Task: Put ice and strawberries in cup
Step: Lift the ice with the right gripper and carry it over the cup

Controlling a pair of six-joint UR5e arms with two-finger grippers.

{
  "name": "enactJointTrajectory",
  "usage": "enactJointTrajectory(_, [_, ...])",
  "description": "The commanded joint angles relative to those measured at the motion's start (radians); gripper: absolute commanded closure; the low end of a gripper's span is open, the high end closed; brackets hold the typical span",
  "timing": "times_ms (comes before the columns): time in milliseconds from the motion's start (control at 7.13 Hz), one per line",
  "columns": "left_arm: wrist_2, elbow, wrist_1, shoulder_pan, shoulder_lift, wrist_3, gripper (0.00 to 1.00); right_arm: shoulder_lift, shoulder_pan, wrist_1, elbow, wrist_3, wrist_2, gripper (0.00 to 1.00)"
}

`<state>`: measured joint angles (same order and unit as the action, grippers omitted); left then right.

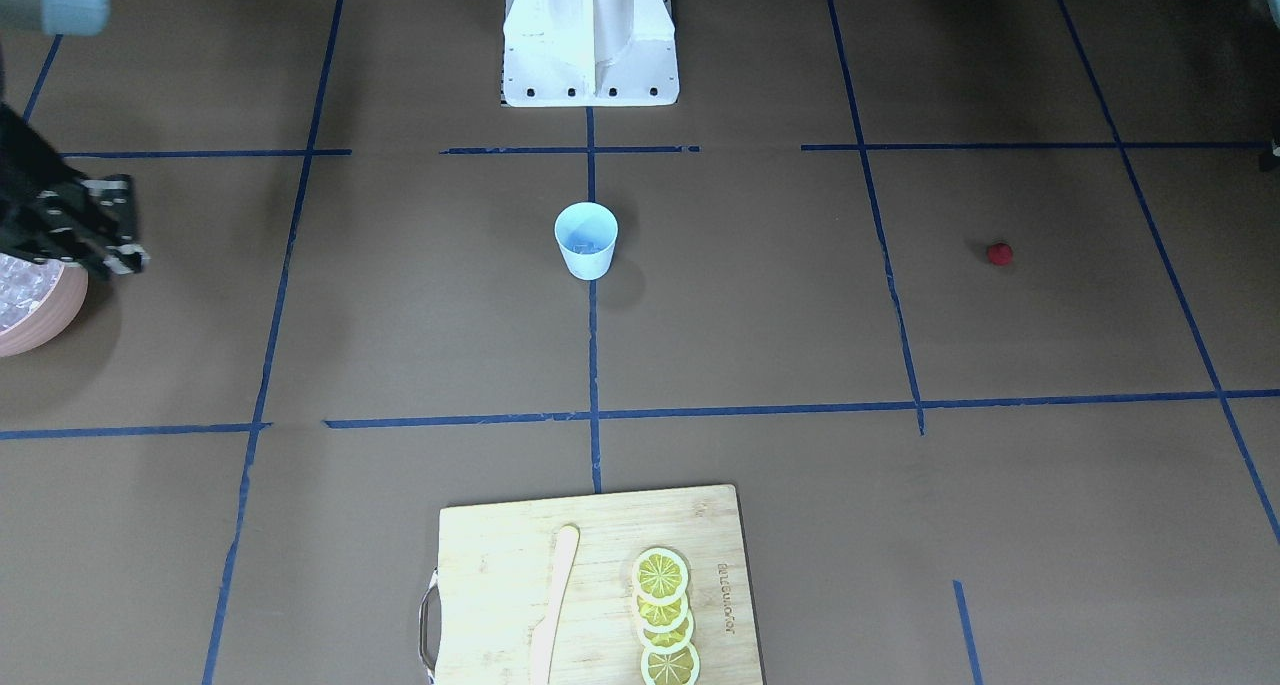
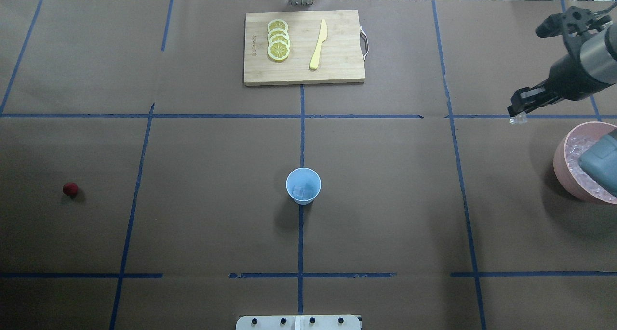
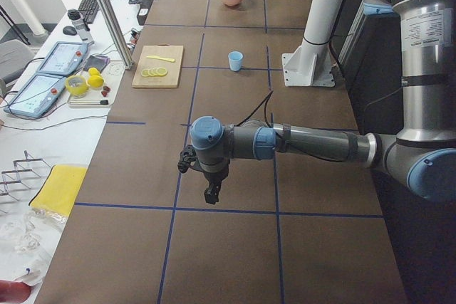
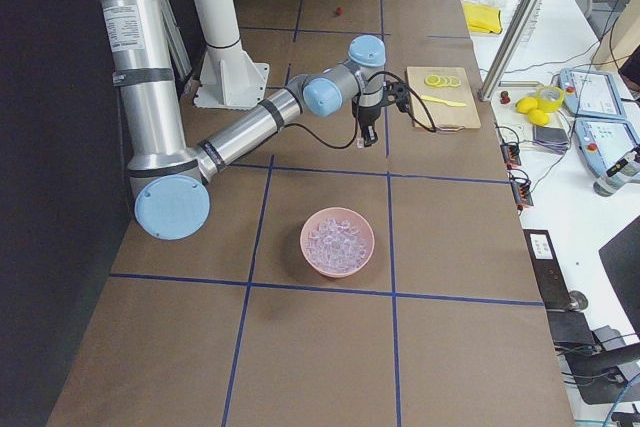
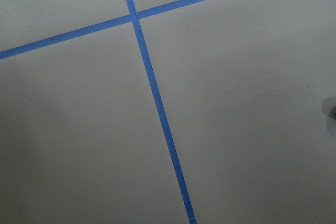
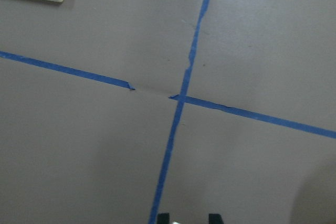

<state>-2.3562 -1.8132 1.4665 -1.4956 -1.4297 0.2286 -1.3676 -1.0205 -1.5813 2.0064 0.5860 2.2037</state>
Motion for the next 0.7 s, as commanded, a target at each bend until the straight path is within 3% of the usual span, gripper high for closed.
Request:
enactJointTrajectory(0, [0.0, 0.0, 0.001, 0.0, 0.0, 0.0, 0.0, 0.23, 0.161, -0.191, -0.011, 0.179, -0.111, 0.98])
enactJointTrajectory(140, [0.0, 0.0, 0.001, 0.0, 0.0, 0.0, 0.0, 0.355, 0.24, -0.282, -0.046, 0.292, -0.178, 0.98])
enactJointTrajectory(561, [0.0, 0.002, 0.0, 0.0, 0.0, 0.002, 0.0, 0.626, 0.451, -0.292, -0.217, 0.6, -0.327, 0.98])
